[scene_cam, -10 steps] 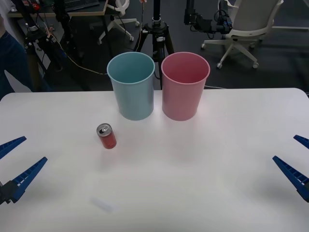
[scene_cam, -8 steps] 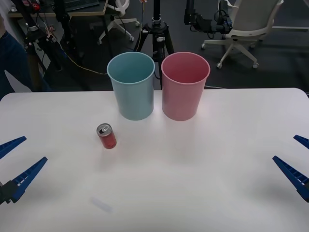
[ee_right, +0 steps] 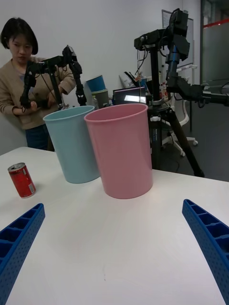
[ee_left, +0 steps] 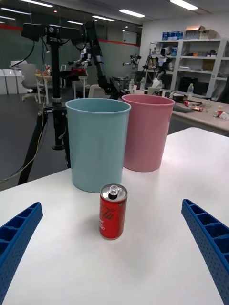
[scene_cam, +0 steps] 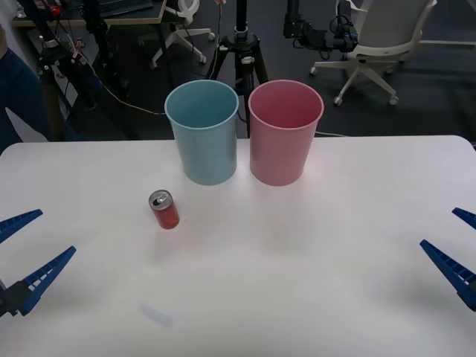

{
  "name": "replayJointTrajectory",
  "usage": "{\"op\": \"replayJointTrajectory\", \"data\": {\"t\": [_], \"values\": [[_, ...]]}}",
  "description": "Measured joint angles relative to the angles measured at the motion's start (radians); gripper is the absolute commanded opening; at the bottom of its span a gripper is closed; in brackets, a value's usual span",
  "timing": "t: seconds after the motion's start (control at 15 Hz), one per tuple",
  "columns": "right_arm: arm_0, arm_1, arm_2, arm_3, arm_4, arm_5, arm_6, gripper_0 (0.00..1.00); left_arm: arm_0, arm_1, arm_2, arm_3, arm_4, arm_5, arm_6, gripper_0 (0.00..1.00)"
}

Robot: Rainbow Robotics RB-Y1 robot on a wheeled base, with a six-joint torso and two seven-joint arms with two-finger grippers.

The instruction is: Grasp the object on the table and drop it into the matching bin: aluminum can to the light blue bin, PET bottle to the pink bin.

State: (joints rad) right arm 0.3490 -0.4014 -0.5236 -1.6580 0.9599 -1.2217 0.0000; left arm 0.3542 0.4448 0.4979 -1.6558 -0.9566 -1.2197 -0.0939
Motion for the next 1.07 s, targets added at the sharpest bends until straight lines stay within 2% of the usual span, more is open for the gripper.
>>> {"op": "replayJointTrajectory", "data": {"t": [0.67, 1.07], "values": [[0.0, 0.0, 0.0, 0.0, 0.0, 0.0, 0.0, 1.0, -0.087, 0.061, -0.144, 0.254, 0.048, 0.01, -0.271, 1.0], [0.0, 0.0, 0.0, 0.0, 0.0, 0.0, 0.0, 1.0, -0.238, 0.061, -0.271, 0.451, 0.025, 0.01, -0.307, 1.0]]}}
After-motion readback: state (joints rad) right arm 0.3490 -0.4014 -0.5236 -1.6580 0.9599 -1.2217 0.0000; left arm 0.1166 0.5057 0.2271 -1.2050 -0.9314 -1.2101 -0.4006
